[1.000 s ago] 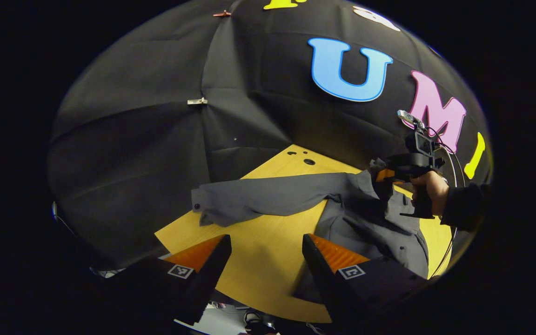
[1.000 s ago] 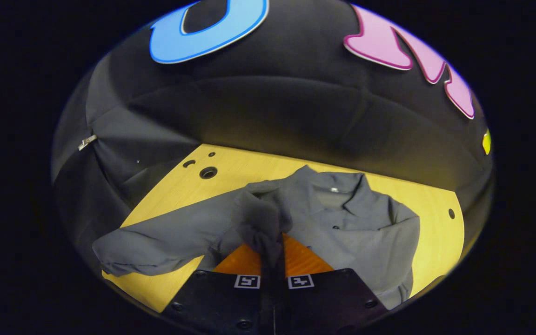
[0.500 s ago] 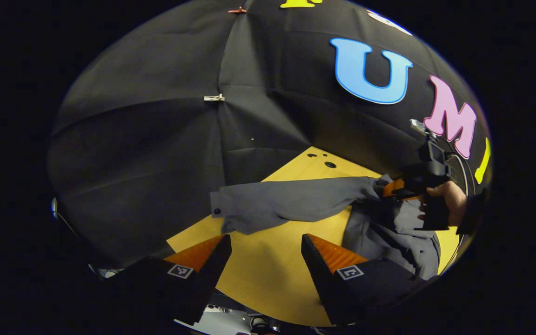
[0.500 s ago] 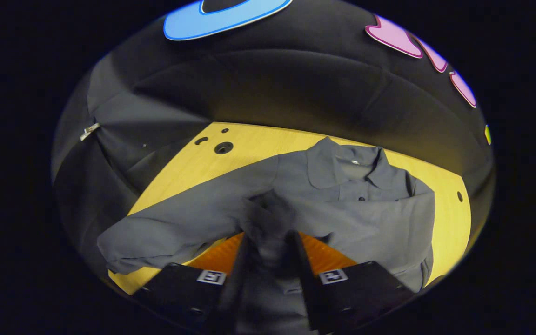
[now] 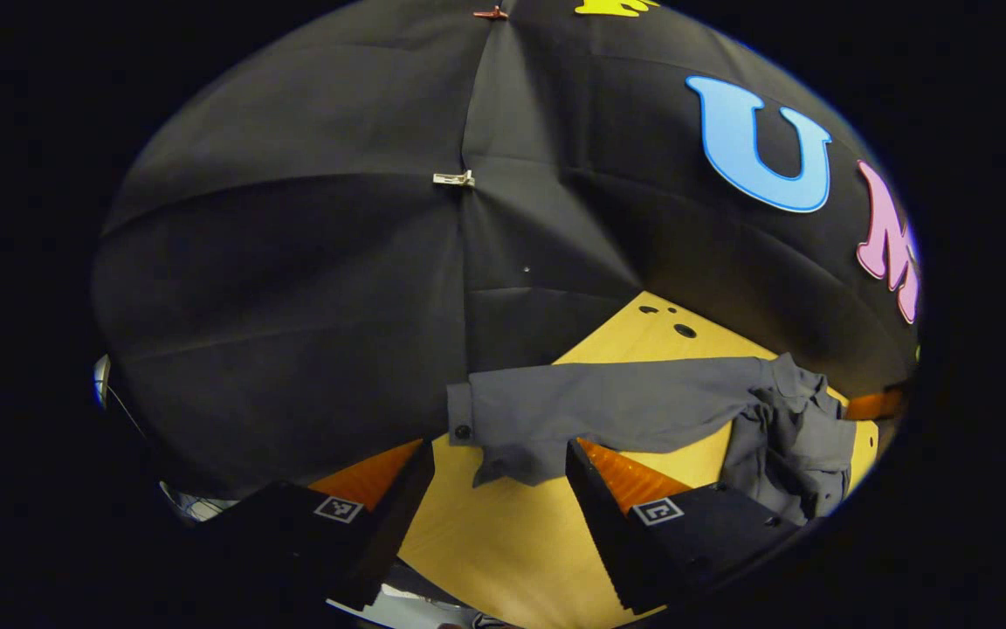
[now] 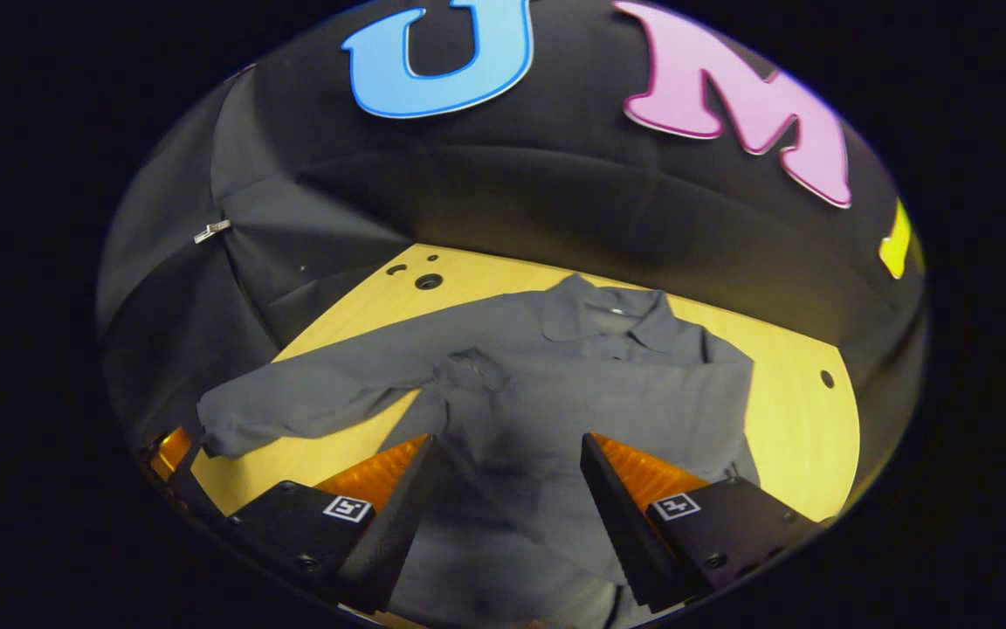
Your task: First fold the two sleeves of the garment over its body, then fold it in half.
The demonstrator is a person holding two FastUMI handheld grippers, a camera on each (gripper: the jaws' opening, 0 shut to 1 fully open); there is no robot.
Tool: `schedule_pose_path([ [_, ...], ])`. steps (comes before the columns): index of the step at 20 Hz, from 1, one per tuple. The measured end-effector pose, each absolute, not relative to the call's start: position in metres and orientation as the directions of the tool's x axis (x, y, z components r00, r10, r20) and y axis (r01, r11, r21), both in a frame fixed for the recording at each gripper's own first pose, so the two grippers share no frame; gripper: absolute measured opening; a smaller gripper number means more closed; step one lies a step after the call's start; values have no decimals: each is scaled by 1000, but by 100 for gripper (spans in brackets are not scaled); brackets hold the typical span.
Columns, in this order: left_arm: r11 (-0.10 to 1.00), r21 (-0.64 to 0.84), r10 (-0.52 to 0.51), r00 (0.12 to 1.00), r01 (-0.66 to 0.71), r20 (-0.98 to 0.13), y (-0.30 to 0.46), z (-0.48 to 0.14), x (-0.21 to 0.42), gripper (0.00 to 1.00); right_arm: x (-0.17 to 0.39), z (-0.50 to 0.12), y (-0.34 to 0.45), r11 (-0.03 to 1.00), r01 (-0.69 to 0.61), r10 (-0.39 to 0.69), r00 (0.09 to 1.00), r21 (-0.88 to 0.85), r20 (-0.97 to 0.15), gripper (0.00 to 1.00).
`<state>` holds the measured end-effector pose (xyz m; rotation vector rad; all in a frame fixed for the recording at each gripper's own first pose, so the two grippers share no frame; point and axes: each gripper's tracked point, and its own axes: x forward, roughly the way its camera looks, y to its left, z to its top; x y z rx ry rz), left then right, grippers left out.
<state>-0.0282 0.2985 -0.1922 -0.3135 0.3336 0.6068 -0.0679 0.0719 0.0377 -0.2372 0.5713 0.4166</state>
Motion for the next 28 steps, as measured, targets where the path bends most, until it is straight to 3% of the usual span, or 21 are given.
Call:
schedule_pose_path([
  [14,781,-102,491,707,-616,-509,333,-251,53,96,-177,31,-139,991,-112,46,784,-68,-619,100],
  [18,779,-74,494,681,-623,-540,330,-265,59,92,-204,42,-176,999,-18,-10,790,-39,-614,99],
  [22,810,-74,459,707,-582,-538,319,-264,66,68,-225,52,-202,998,36,-57,805,-47,-591,99],
  [23,807,-90,455,712,-583,-534,317,-266,66,51,-230,52,-206,998,47,-60,805,-38,-590,99],
  [25,793,-165,434,733,-587,-523,311,-263,64,28,-237,49,-210,998,64,-57,803,-9,-593,99],
  [28,790,-223,398,755,-571,-522,306,-262,61,13,-235,42,-211,997,78,-52,806,20,-590,99],
])
